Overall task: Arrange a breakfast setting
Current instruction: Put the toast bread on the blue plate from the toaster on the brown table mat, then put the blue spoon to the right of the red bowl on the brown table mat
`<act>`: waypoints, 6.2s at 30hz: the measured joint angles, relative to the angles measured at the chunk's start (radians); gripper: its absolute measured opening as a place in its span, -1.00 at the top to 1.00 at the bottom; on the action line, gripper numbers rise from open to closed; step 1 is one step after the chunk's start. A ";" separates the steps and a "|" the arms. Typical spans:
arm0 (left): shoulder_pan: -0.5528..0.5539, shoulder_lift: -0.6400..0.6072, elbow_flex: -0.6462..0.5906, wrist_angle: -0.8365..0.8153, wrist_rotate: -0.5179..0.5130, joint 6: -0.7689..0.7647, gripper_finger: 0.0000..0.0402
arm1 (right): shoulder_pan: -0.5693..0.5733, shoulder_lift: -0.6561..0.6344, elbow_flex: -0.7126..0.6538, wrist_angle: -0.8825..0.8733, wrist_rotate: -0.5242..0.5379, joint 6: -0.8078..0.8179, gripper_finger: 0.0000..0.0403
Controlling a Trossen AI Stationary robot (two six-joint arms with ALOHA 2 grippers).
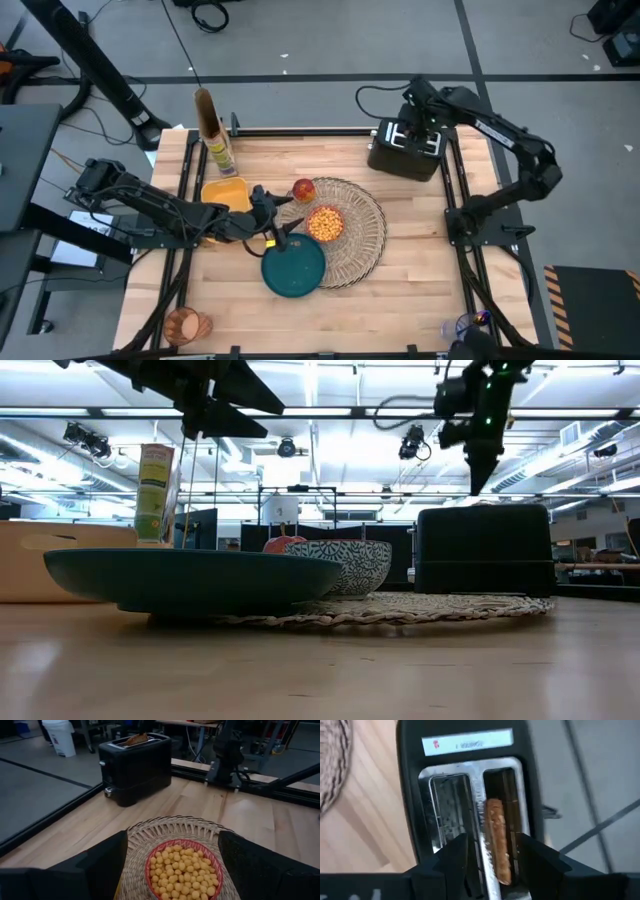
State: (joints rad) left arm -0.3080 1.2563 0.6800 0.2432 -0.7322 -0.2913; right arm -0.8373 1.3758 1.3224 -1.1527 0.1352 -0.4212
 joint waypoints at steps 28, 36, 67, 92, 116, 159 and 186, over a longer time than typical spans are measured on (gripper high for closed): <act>0.002 0.000 0.000 0.000 0.000 0.027 -0.59 | -0.078 0.094 0.000 -0.007 0.006 -0.059 0.91; 0.003 -0.044 -0.001 0.006 0.000 0.053 -0.59 | -0.017 -0.064 0.000 0.010 0.108 -0.080 0.92; 0.043 -0.226 -0.001 0.099 0.056 0.305 -0.58 | 1.066 0.026 0.000 0.601 0.112 -0.026 0.92; -0.142 -0.310 0.000 -0.009 0.056 0.330 -0.58 | 1.230 0.672 0.000 1.118 0.394 -0.172 0.73; -0.137 -0.100 0.000 0.177 0.129 0.333 -0.58 | 1.332 0.190 0.000 0.457 0.012 0.674 0.08; -0.073 0.285 0.000 0.613 0.388 0.309 -0.59 | 1.874 -0.022 -0.142 -0.012 -0.635 1.994 -0.09; -0.087 0.702 0.400 0.560 0.509 0.357 -0.59 | 1.923 -0.021 -0.142 0.006 -0.536 2.061 0.00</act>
State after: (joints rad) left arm -0.3946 1.9582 1.0804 0.8032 -0.2237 0.0658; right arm 1.0858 1.3548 1.1801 -1.1468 -0.4007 1.6398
